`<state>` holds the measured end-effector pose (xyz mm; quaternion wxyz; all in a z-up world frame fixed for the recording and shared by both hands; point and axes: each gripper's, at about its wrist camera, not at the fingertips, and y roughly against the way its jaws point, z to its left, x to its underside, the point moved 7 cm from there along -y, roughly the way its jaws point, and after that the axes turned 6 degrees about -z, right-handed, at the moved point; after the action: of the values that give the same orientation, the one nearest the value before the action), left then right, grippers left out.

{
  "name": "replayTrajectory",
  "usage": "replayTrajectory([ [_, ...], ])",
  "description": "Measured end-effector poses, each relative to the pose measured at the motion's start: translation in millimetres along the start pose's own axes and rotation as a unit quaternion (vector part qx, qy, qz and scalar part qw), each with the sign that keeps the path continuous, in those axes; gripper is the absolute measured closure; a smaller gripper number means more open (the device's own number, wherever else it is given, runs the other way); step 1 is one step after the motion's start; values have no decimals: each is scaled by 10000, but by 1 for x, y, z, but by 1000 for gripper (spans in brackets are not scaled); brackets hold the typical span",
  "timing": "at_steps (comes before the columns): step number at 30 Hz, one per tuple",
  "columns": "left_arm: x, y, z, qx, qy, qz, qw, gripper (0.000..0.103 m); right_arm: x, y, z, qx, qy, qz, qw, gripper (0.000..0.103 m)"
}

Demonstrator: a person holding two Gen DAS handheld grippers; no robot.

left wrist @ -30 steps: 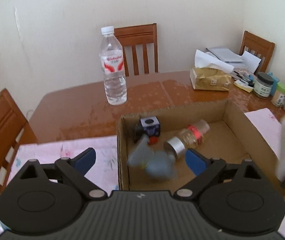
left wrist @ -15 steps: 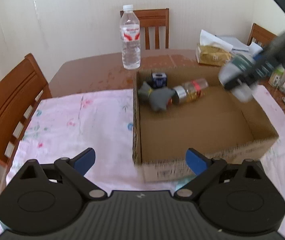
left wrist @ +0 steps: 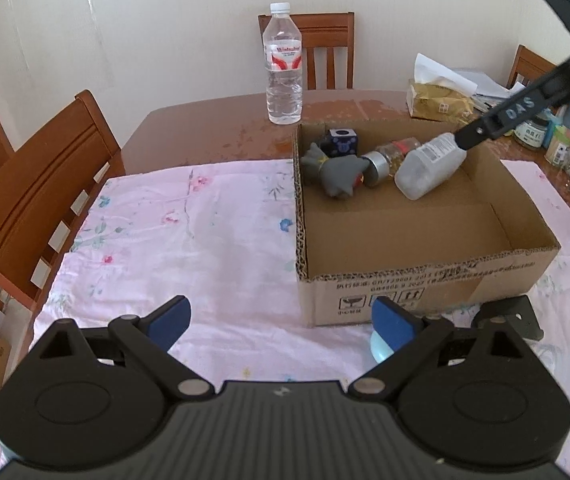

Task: Organize rigid objects
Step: 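Withdraw both tools from the box toward the red train and clear jar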

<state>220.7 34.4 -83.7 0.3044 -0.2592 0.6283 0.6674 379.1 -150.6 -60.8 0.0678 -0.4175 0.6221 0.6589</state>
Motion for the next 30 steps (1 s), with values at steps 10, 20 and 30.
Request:
replayTrajectory([
  [10,14,8,-14,251,-159,42,9996,6,51,43,18,46,-290,-52,9996,0],
  [20,43,8,-42,644,-426,337,9964,6,108,67,47,-85,-528,-102,9985,0],
  [30,58,1,-87,1232,-801,555,9876,6,134,78,40,304,-922,-98,9952,0],
])
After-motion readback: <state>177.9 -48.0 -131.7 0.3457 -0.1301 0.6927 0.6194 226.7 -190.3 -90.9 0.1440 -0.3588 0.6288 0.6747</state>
